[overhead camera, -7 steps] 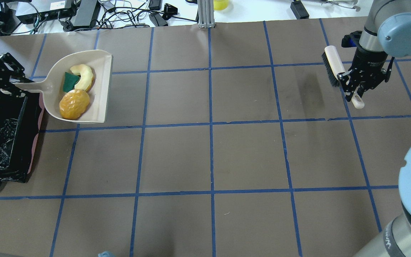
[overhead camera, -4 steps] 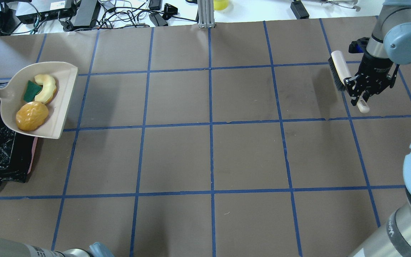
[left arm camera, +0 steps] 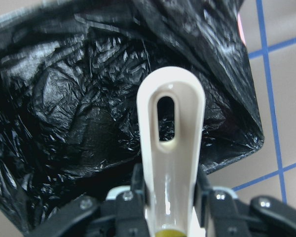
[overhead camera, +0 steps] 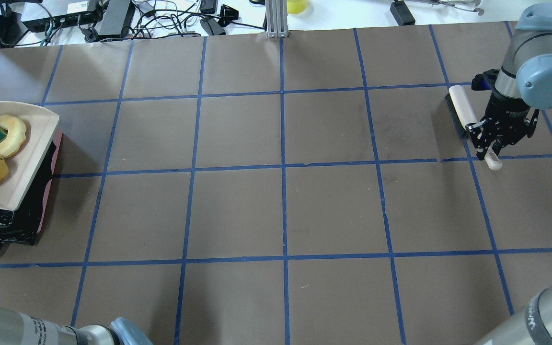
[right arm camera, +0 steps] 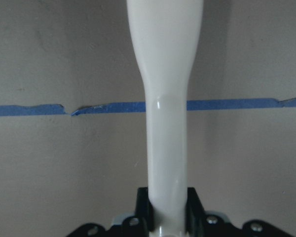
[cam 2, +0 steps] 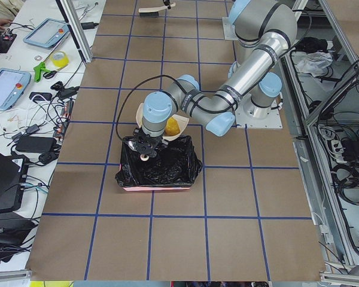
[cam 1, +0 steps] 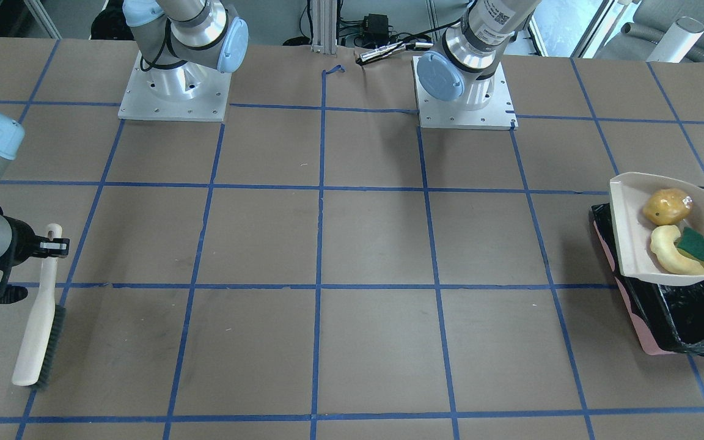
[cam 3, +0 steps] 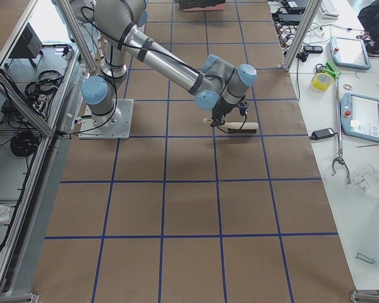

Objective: Sweep and dump trash into bin
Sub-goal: 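Carry the loaded dustpan over the bin with left gripper while right withdraws, then tip the dustpan into the bin with left gripper while right sets brush down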

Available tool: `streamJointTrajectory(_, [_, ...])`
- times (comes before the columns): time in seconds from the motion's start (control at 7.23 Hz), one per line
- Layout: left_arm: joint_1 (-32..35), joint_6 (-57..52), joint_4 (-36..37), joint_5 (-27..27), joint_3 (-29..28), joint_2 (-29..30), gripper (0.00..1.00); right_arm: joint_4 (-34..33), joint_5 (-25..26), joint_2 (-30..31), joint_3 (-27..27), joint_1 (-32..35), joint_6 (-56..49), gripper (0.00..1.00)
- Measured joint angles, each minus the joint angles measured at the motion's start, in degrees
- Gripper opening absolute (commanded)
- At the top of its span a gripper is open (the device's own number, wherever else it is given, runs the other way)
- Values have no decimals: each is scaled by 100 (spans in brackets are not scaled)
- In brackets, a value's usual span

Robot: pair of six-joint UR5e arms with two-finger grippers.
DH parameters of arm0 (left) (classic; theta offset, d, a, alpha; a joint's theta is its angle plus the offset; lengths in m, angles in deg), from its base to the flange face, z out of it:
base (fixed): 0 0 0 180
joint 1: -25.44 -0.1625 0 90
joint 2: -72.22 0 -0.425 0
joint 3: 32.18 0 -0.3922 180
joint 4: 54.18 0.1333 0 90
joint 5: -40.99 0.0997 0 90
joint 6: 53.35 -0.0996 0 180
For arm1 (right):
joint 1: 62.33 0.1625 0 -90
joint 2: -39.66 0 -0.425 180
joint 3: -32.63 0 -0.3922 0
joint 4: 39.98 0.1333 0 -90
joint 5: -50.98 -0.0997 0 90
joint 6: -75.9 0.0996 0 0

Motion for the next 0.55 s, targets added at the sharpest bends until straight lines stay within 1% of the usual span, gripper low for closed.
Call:
streamJointTrajectory(0.14, [-98, -346, 1, 82, -234, 166, 0, -94, 66, 39, 56, -4, -67, 0])
streamJointTrajectory(0.55, [-246, -1244, 107, 311, -908, 568, 0, -184, 99, 69, 143, -8, -188, 7])
